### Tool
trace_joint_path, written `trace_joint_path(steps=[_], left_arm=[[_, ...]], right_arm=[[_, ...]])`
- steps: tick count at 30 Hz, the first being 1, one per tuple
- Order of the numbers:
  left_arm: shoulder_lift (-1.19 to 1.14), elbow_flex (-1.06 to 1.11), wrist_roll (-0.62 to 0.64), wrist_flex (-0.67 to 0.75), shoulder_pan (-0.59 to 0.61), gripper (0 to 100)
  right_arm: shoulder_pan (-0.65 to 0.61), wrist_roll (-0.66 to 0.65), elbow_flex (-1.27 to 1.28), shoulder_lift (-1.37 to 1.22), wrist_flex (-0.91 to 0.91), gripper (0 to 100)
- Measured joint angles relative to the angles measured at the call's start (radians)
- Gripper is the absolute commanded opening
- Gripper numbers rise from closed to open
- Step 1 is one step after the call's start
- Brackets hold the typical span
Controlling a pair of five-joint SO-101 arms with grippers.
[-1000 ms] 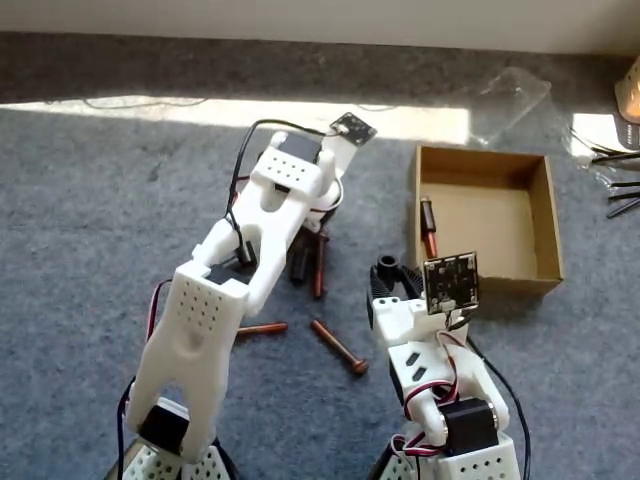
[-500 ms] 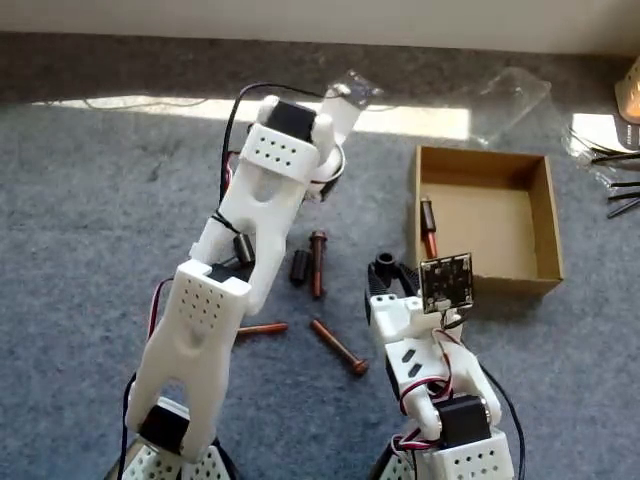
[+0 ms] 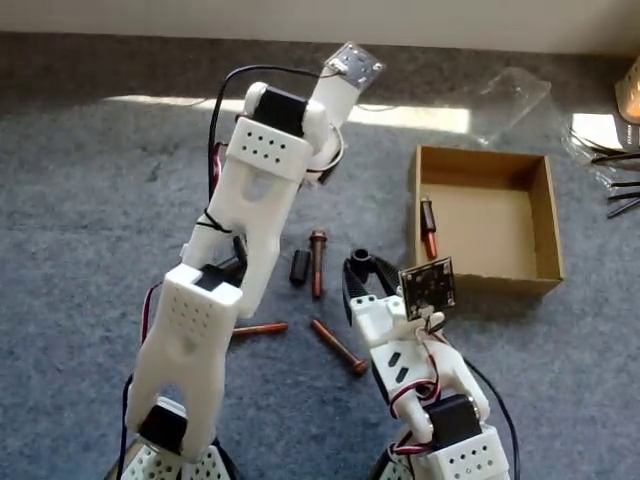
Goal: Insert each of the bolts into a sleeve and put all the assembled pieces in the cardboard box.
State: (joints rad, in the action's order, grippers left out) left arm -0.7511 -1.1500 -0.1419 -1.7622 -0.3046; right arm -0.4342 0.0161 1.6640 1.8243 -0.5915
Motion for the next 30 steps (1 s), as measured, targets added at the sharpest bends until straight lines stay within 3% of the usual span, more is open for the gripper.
trace_joint_path(steps=[10, 15, 25, 30], left_arm=[[0.413, 0.365, 0.0, 0.0, -0.002, 1], [0.594, 0.491, 0.0, 0.0, -0.002, 1], [0.956, 0.706, 0.0, 0.014, -0.002, 1], [1.149, 0.873, 0.0, 0.091, -0.002, 1]], right_arm=[[-0.028, 0.0, 0.0, 0.0, 0.018, 0.4], [-0.031, 0.0, 0.0, -0.002, 0.12, 0.4], [-0.157, 0.0, 0.0, -0.002, 0.229, 0.4], [-0.19, -0.089, 0.0, -0.002, 0.282, 0.4]])
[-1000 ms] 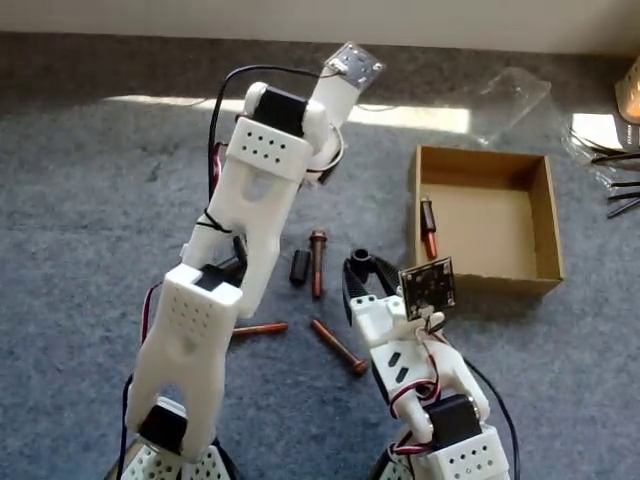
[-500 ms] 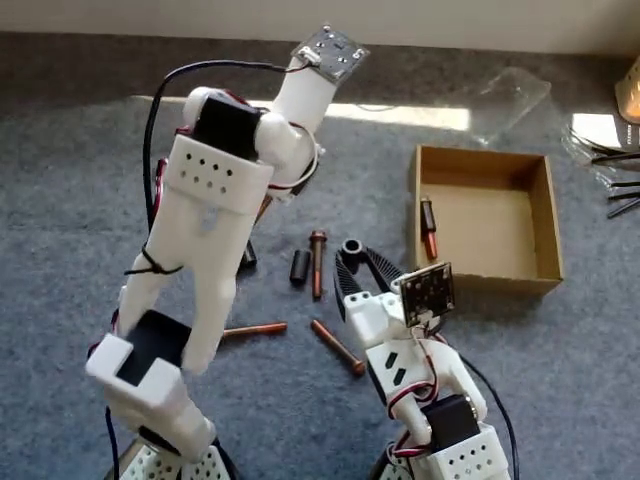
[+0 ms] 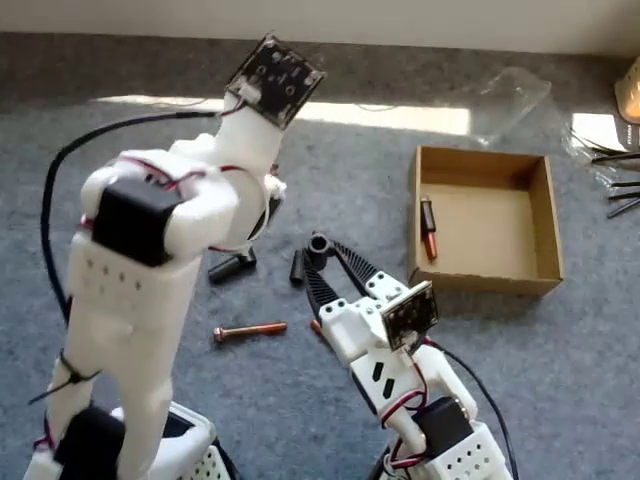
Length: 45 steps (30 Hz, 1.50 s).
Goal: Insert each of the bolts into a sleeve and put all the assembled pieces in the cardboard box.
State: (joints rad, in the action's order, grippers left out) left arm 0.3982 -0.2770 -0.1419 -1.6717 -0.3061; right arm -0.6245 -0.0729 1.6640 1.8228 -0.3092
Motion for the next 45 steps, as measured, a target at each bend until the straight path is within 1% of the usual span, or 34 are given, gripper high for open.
trace_joint_path(steps=[3, 8, 11, 16, 19, 22, 24, 27, 34, 38, 41, 45], left_arm=[[0.126, 0.129, 0.0, 0.086, 0.0, 1], [0.365, 0.397, 0.0, 0.295, 0.0, 1], [0.508, 0.582, 0.002, 0.442, -0.009, 1], [0.706, 0.882, 0.002, 0.73, -0.075, 1], [0.773, 1.036, 0.0, 0.904, -0.098, 1], [0.801, 1.132, -0.002, 1.023, -0.103, 1], [0.802, 1.155, 0.029, 1.073, -0.101, 1], [0.81, 1.158, 0.132, 1.112, -0.1, 1], [0.816, 1.158, 0.293, 1.123, -0.1, 1], [0.816, 1.158, 0.404, 1.123, -0.1, 1], [0.816, 1.158, 0.44, 1.123, -0.1, 1], [0.816, 1.158, 0.448, 1.123, -0.115, 1]], right_arm=[[-0.018, -0.02, 0.003, 0.0, 0.003, 0.4], [-0.025, -0.021, 0.003, 0.0, 0.003, 0.4], [-0.025, -0.021, 0.003, 0.0, 0.003, 0.4], [-0.025, -0.021, 0.003, 0.0, 0.003, 0.4], [-0.025, -0.021, 0.003, 0.0, 0.003, 0.4], [-0.025, -0.021, 0.003, 0.0, 0.003, 0.4], [-0.025, -0.021, 0.003, 0.0, 0.003, 0.4], [-0.025, -0.021, 0.003, 0.0, 0.002, 0.4], [-0.025, -0.021, 0.003, 0.0, 0.0, 0.4], [-0.025, 0.028, 0.003, 0.0, 0.0, 0.4], [-0.025, 0.035, 0.003, 0.0, 0.0, 0.4], [-0.025, 0.037, 0.003, 0.0, 0.0, 0.4]])
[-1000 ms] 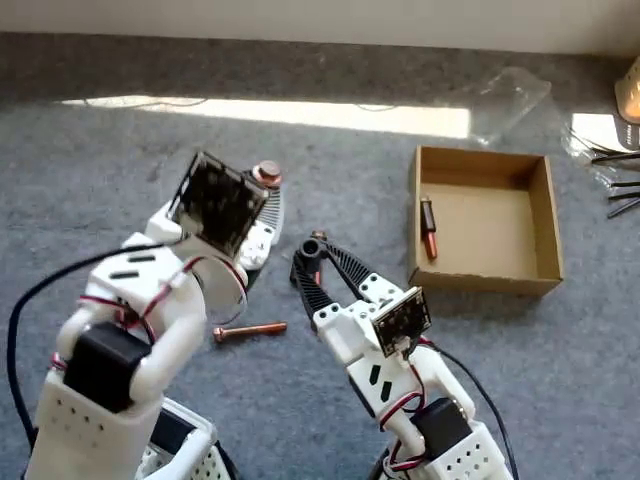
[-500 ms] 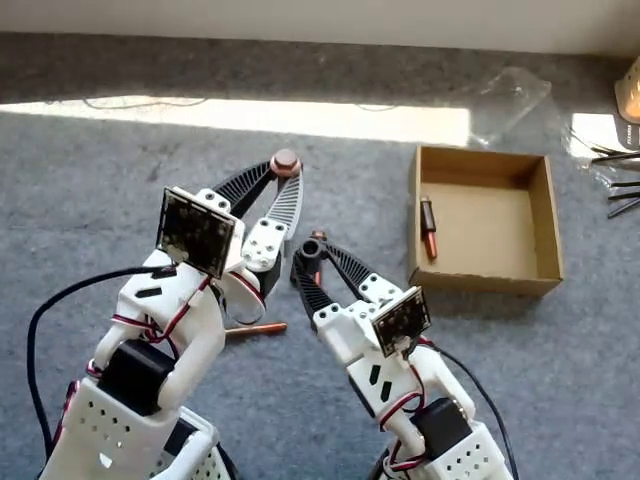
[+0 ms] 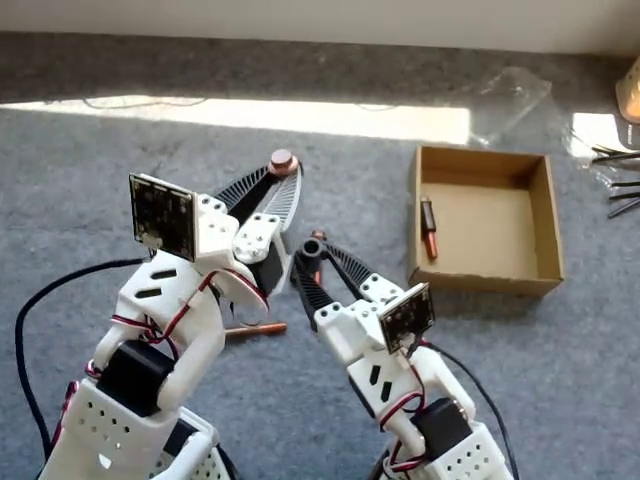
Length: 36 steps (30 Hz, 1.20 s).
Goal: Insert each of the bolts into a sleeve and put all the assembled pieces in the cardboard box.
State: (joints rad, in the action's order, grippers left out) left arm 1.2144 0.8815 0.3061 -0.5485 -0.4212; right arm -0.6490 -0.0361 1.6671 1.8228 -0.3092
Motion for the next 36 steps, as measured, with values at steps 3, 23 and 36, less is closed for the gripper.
trace_joint_path(steps=[3, 23, 36], left_arm=[[0.0, 0.0, 0.0, 0.0, -0.06, 1], [0.0, 0.0, -0.046, -0.06, -0.092, 1], [0.002, 0.055, -0.141, -0.06, -0.098, 1]], right_arm=[[0.0, 0.003, 0.0, 0.0, 0.0, 0.4], [0.0, 0.006, 0.0, 0.0, 0.0, 0.4], [0.0, 0.006, 0.0, 0.0, 0.0, 0.4]])
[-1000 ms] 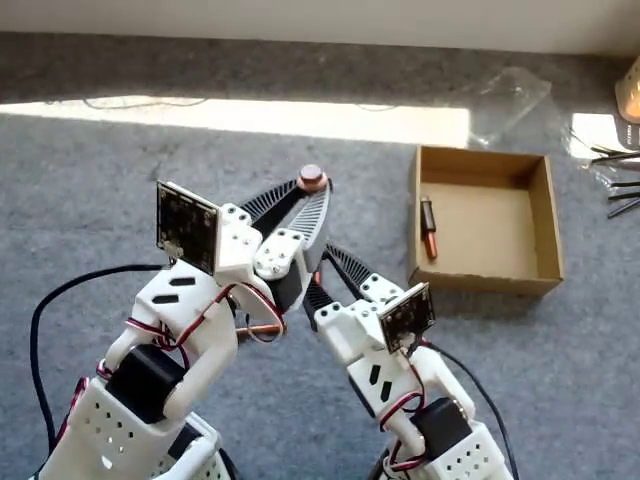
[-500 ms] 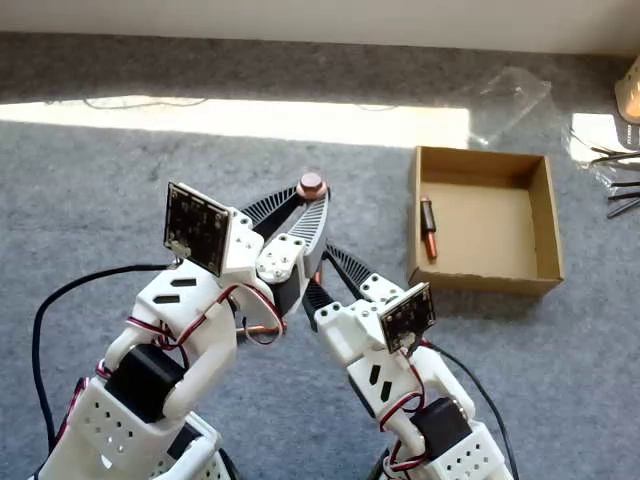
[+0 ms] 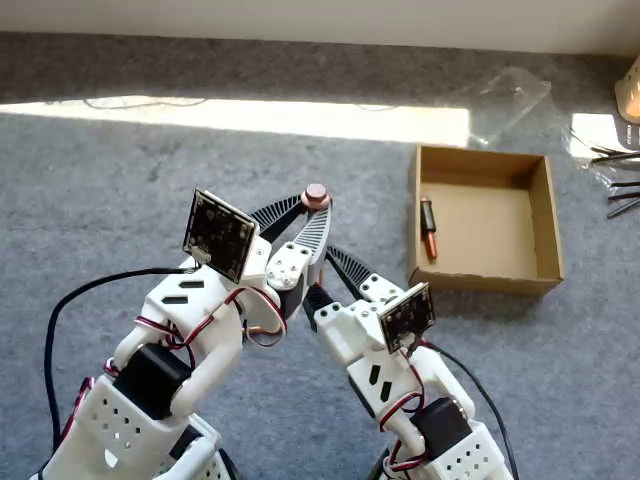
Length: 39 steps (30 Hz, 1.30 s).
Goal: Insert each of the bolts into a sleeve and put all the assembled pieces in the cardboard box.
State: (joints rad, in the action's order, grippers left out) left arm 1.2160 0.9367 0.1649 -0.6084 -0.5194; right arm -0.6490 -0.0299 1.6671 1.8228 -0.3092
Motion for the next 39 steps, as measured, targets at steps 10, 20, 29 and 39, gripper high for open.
trace_joint_path(steps=[10, 20, 29, 39], left_arm=[[0.006, 0.031, -0.002, -0.003, 0.0, 1], [0.014, 0.107, 0.002, -0.002, 0.0, 1], [0.209, 0.25, 0.002, -0.002, 0.0, 1], [0.267, 0.299, 0.002, 0.008, 0.0, 7]], right_arm=[[-0.002, 0.0, 0.0, -0.002, -0.008, 0.4], [0.002, 0.002, 0.0, -0.002, -0.009, 0.4], [-0.003, 0.002, 0.002, 0.0, -0.008, 0.4], [-0.006, 0.002, 0.002, 0.0, -0.008, 0.4]])
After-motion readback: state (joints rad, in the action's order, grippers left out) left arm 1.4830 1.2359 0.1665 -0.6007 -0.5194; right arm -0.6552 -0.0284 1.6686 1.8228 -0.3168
